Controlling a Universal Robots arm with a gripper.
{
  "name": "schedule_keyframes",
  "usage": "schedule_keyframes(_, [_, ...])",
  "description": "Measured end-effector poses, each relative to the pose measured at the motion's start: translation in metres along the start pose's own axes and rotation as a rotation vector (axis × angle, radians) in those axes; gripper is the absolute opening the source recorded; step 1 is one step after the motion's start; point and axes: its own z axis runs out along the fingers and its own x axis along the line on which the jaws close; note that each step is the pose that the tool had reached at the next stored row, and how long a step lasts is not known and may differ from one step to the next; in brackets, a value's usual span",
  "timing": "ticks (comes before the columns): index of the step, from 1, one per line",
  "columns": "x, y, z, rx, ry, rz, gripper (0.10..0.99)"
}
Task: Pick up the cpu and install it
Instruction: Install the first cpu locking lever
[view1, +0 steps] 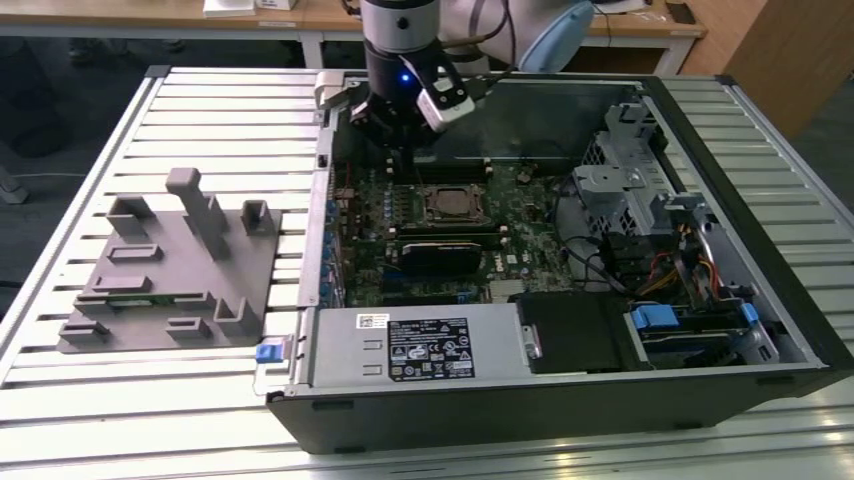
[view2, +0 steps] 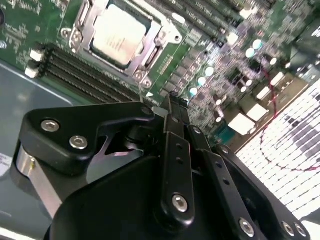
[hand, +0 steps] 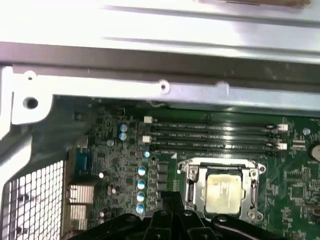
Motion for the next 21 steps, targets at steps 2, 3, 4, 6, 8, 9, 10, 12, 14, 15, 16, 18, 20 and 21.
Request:
schedule_keyframes(2, [0.0005,0.0046,0.0009,0.000,-0.0001,0.000,0.106])
schedule_keyframes(3, [0.0009,0.0066,0.0012,0.000,-0.0001,0.000,0.106])
schedule_keyframes(4, [0.0014,0.0083,0.0017,0.000,-0.0001,0.000,0.106])
schedule_keyframes(6, [0.0032,0.0104,0.0024,0.000,-0.0001,0.000,0.106])
schedule_keyframes(8, [0.0049,0.0118,0.0030,0.000,-0.0002,0.000,0.106])
schedule_keyframes(9, [0.0052,0.0122,0.0030,0.000,0.0000,0.000,0.106])
schedule_keyframes(10, [0.0052,0.0127,0.0031,0.000,0.0001,0.000,0.106])
schedule_keyframes(12, [0.0052,0.0131,0.0032,0.000,0.0001,0.000,0.106])
schedule_keyframes(14, [0.0051,0.0137,0.0033,0.000,-0.0001,0.001,0.106])
schedule_keyframes(15, [0.0048,0.0145,0.0033,0.000,-0.0001,0.003,0.106])
schedule_keyframes(16, [0.0044,0.0154,0.0034,0.000,-0.0002,0.007,0.106])
schedule_keyframes(18, [0.0027,0.0171,0.0035,0.000,-0.0004,0.012,0.106])
schedule_keyframes(20, [-0.0005,0.0183,0.0037,0.001,-0.0004,0.014,0.106])
schedule_keyframes(21, [-0.0030,0.0183,0.0038,0.001,-0.0004,0.014,0.106])
